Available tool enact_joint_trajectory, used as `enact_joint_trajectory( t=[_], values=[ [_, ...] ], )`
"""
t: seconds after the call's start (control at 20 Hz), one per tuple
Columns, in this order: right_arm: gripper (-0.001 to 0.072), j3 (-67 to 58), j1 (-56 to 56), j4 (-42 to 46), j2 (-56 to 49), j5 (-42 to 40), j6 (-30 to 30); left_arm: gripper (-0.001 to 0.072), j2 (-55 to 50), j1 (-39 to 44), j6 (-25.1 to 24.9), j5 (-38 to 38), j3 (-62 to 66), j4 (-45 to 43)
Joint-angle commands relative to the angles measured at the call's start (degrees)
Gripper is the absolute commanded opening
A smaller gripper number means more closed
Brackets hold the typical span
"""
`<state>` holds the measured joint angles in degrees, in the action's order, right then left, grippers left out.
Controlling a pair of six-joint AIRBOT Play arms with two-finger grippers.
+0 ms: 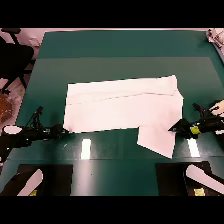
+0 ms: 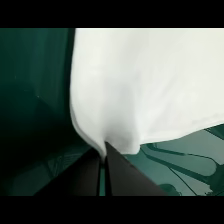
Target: Fold the shirts.
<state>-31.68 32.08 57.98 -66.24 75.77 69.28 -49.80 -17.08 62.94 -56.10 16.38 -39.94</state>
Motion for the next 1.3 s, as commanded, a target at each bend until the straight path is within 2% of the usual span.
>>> enact_joint_trajectory(
  t=[0.0,0.05,0.1,0.15,0.3,0.45,0.55,0.75,0.9,1.0,1.15,1.25],
  values=[
    [0.0361,0.5,0.0,-1.6,0.1,-2.7,-0.3,0.0021,0.0,0.0,0.0,-0.2,0.0,0.3],
    [0.0221,0.5,0.0,-1.5,0.1,-2.7,-0.3,0.0021,0.0,0.0,0.0,-0.1,0.1,0.8],
    [0.0144,0.5,0.0,-1.5,0.1,-2.7,-0.3,0.0021,0.0,0.0,-0.1,0.0,0.1,1.4],
    [0.0023,0.5,0.0,-1.5,0.1,-2.6,-0.3,0.0021,0.0,0.0,0.0,0.0,0.1,1.9],
    [0.0023,0.5,0.0,-4.1,0.5,-1.0,-1.4,0.0021,0.0,0.0,-0.5,-0.2,0.2,3.2],
    [0.0023,0.4,0.0,-9.7,5.7,0.6,-3.0,0.0018,0.1,0.0,-3.6,-3.4,4.3,3.9],
    [0.0023,-0.4,-0.1,-13.2,10.9,1.5,-3.5,0.0018,0.1,0.0,-5.4,-4.5,9.5,5.2],
    [0.0023,-5.7,-0.3,-22.2,20.1,0.9,-3.8,0.0018,0.1,0.0,-5.5,-7.5,23.2,5.3],
    [0.0023,-11.6,-0.3,-22.4,23.7,-1.1,-3.7,0.0019,0.1,0.0,-5.3,-8.2,30.4,5.3],
    [0.0023,-15.1,-0.3,-22.4,23.0,-3.0,-3.8,0.0019,0.1,0.0,-5.4,-7.5,31.6,6.1],
    [0.0023,-19.6,-1.2,-22.4,15.5,-4.7,-4.4,0.0019,-0.1,0.2,-7.6,-5.9,31.4,6.1],
    [0.0023,-22.7,-2.7,-22.5,9.0,-4.8,-6.4,0.0019,-0.3,2.1,-9.5,0.5,31.1,5.9]
  ],
)
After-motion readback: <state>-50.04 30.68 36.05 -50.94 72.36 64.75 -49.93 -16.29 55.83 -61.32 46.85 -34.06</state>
